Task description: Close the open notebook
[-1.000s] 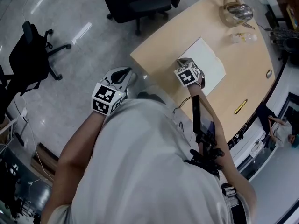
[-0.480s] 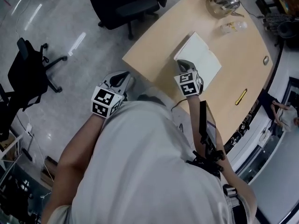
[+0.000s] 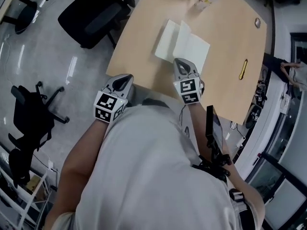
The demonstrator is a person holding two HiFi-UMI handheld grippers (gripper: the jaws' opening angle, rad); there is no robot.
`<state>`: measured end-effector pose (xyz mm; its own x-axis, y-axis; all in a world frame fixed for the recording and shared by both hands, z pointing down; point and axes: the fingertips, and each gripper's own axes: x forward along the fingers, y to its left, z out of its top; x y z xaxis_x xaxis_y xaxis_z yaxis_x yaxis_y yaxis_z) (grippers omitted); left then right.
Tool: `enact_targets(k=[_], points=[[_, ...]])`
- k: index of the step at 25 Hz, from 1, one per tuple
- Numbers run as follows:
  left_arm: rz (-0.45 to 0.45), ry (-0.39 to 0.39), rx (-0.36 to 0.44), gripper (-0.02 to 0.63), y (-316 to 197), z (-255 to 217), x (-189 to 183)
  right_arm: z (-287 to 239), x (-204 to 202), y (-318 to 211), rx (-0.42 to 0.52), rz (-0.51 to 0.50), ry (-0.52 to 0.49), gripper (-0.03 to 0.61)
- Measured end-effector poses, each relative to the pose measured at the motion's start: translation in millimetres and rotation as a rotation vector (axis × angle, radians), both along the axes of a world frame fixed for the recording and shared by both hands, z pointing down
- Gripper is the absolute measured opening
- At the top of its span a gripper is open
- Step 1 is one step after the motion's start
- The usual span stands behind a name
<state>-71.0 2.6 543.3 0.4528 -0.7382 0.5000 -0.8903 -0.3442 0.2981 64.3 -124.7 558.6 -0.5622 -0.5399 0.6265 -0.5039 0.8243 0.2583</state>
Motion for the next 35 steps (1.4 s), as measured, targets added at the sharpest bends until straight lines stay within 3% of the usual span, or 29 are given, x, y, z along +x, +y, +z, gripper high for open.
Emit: enact_targets(k=[9, 17, 24, 30, 35], points=[[0.153, -0.023, 0.009, 0.008, -38, -7, 39, -1, 84, -16, -0.026, 0.301, -0.1, 0.015], [0.208, -0.047, 0.013, 0.008, -55, -15, 55, 48, 160, -28, -0.186, 0.583, -0.196, 0.015], [0.188, -0.071, -0.003, 0.008, -51, -15, 47, 82, 182, -28, -0.264, 0.661, -0.175, 0.017], [0.172, -0.074, -0.015, 0.008, -45, -11, 42, 95, 198, -23, -0.284, 0.734, -0.153, 0.018], [0.175, -0.062, -0.027, 0.009, -48, -4, 43, 95, 201, -15, -0.279, 0.735, -0.146, 0.018]])
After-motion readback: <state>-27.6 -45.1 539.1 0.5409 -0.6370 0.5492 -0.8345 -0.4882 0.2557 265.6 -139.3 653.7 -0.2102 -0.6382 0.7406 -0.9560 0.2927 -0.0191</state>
